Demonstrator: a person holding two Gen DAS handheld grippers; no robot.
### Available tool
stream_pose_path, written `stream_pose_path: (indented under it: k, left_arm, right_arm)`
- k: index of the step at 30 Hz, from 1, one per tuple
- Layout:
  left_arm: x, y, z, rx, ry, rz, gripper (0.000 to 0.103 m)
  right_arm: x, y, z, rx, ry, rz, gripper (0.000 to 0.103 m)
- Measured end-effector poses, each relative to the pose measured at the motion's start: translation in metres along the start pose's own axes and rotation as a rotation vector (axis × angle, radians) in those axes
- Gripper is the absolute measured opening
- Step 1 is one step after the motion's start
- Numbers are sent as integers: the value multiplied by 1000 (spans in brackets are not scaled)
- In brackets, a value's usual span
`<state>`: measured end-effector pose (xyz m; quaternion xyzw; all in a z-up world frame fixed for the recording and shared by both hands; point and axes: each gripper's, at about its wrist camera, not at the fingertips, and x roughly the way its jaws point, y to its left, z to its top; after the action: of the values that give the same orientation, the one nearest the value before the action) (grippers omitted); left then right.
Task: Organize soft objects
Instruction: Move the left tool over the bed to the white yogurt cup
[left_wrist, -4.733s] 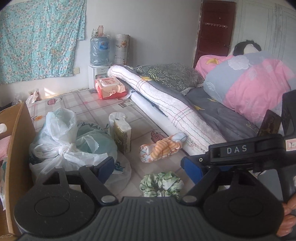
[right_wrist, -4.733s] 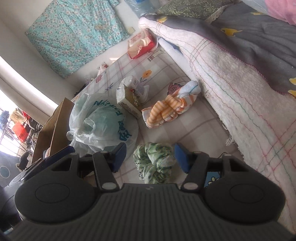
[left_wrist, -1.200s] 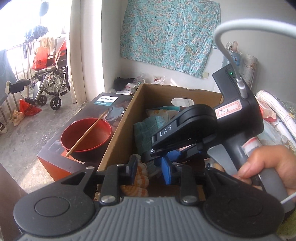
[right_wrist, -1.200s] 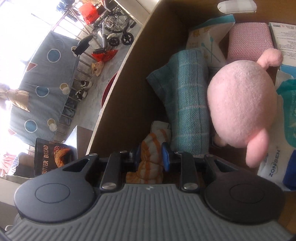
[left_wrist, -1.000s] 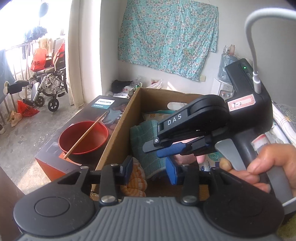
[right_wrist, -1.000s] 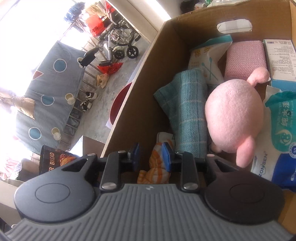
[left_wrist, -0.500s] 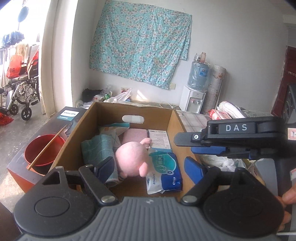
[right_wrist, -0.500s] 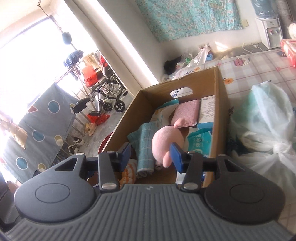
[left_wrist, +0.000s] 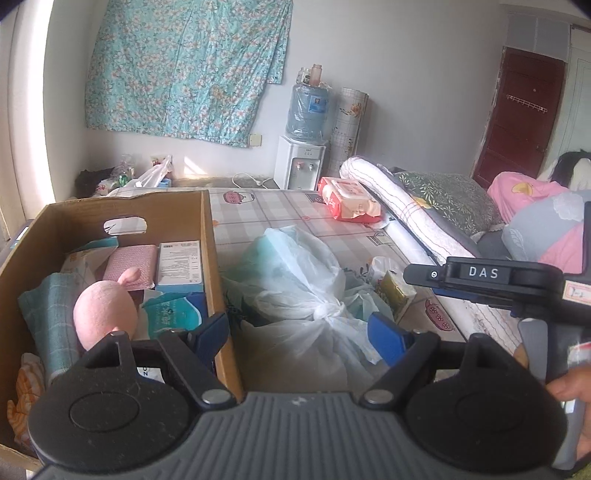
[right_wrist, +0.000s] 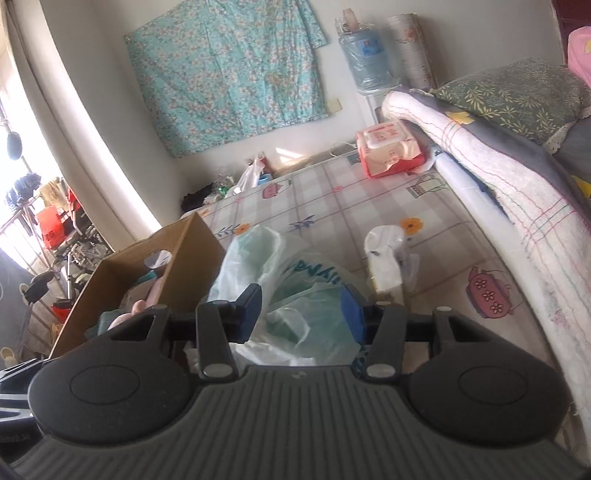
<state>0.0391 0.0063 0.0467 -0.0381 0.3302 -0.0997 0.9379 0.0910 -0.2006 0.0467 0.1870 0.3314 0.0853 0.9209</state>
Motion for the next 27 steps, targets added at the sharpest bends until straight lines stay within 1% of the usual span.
stream_pose_path:
  k: [3,5,7,9,11,13,16,18,20,22,23,25,27]
  left_arm:
    - [13,-9,9,19,29,9,84]
    - [18,-11,18,37,48,28,84]
    - [23,-13,30,57,55,44,84]
    - [29,-13,45,74,69,52,84]
    - [37,-14,60,85,89,39,84]
    - [50,-17,78,93,118,22,84]
    - [74,-32,102,137,154,-18,84]
    - [93,-46,113,172,190,-68,84]
    - [120,-64,123,194,258,-124,84]
    - [148,-83,125,231,314,-171,84]
    - [162,-92,125,247,335,-177,84]
    - [191,-109,122,283,376,-183,84]
    - [216,-124,118,296,420,-186,83]
  right_arm:
    - [34,-26,11,-19,18,-74,47]
    - [54,-37,16,-30,44,-94,47]
    - [77,-42,23,-42,83,-94,46]
    - [95,-45,27,-37,127,-85,40]
    - [104,-50,26,-31,148,-82,24]
    - [102,-55,25,-15,142,-64,23]
    - [86,-60,20,-5,142,-56,23]
    - [71,-61,13,-12,141,-50,23]
    - [59,-63,4,-36,135,-61,23]
    - [47,-58,-4,-93,134,-65,23]
    - [43,-56,-7,-126,134,-74,25]
    - [35,-47,-14,-200,138,-98,25]
    - [29,-39,-22,-280,151,-129,27]
